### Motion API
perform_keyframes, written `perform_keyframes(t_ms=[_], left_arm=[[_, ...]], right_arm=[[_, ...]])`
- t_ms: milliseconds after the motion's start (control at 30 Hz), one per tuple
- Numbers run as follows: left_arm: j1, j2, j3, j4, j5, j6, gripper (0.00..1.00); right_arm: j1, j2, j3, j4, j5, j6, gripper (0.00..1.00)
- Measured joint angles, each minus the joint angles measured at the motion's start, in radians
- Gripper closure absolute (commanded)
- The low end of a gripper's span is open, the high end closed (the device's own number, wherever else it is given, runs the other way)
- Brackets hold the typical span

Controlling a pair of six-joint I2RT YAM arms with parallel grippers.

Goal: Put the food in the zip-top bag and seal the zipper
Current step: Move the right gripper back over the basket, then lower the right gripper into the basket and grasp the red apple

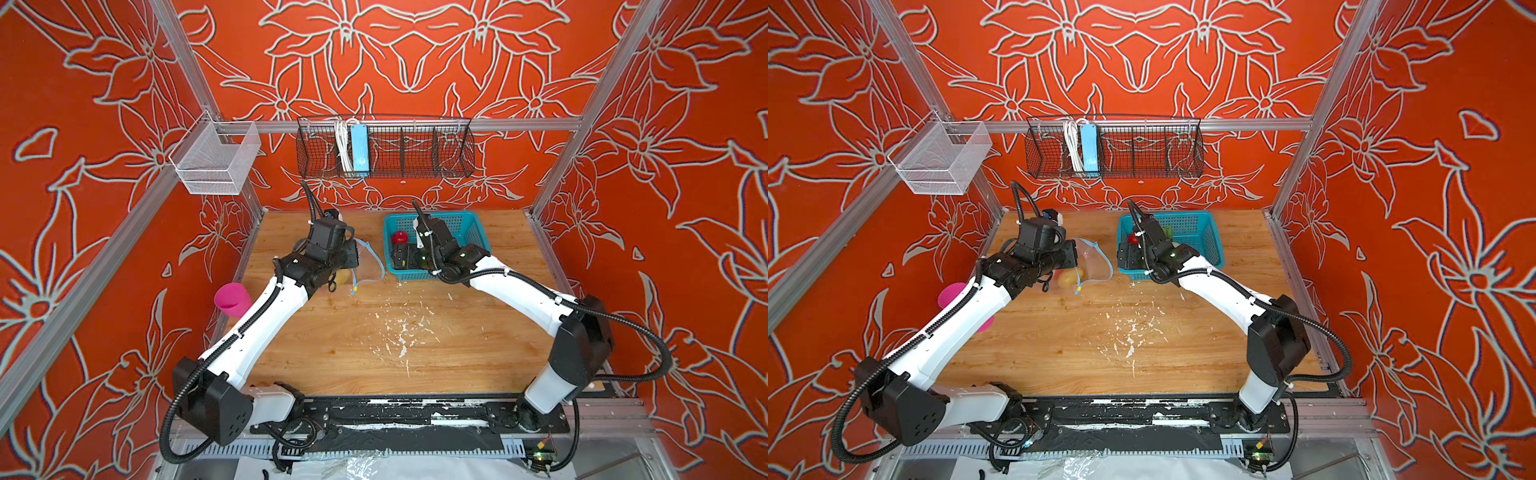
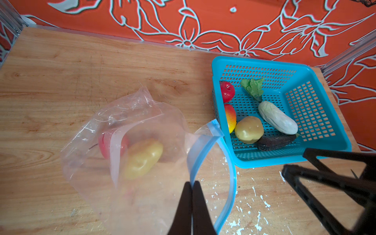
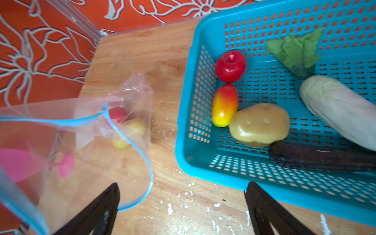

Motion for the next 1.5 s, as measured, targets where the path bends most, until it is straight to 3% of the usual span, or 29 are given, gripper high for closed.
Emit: perform_keyframes(t_ms=[600,1500], left_arm=[[0.0,-0.018,-0.025,0.023,0.021,0.002,1.0],[0.0,-0.023,-0.054,0.053,0.007,0.025,1.0]], right_arm=[[-0.109,0.251,0.283,-0.11,-0.008,-0.072,0.03],[-0.182,0.488,0.518,-0.171,-0.062,-0.127,0.05]])
